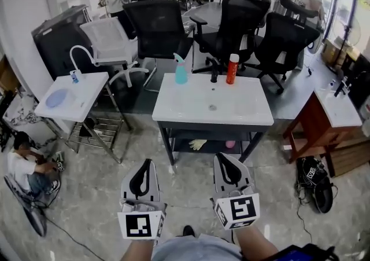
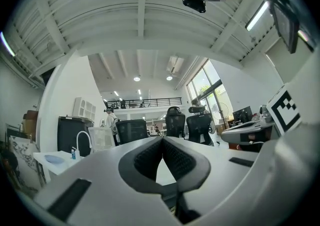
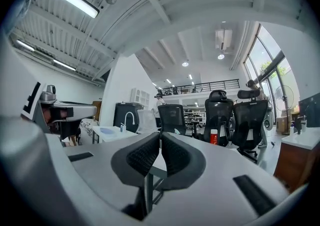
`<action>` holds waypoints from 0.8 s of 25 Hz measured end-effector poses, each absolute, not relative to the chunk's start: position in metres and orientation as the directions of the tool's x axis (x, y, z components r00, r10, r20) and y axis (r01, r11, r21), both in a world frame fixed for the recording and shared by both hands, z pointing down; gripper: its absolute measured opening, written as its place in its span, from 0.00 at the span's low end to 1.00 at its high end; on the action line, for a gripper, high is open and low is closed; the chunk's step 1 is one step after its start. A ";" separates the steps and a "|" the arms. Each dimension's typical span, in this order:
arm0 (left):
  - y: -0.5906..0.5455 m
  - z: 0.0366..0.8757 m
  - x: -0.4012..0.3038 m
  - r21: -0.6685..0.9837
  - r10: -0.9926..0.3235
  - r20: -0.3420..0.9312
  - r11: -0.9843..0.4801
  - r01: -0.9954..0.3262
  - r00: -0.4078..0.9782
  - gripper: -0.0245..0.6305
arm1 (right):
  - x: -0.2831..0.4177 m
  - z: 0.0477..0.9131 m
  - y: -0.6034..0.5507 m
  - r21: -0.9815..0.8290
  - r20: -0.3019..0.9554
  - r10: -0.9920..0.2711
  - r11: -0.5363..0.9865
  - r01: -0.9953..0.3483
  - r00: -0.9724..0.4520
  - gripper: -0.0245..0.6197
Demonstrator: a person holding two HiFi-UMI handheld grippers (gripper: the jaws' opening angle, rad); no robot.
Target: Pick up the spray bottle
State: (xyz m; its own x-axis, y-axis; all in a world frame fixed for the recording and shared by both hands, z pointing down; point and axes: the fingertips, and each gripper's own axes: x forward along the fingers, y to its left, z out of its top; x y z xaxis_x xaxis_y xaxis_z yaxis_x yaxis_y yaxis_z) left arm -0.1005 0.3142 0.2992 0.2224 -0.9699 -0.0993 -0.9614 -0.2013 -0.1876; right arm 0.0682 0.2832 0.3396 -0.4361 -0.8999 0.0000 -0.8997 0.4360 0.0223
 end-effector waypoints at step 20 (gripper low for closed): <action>0.166 0.355 -0.095 -0.182 -0.955 0.039 -0.297 -0.937 0.295 0.06 | 0.072 0.395 0.145 -0.022 0.101 -0.922 0.372 -0.928 -0.373 0.08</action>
State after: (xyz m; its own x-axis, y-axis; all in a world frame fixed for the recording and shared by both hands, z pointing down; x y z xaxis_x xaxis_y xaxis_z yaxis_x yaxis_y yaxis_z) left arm -0.0949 0.1657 0.3552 0.2949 -0.9547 0.0387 -0.9373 -0.2969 -0.1822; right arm 0.0717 0.1453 0.3946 -0.3726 -0.9224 0.1015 -0.9278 0.3723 -0.0220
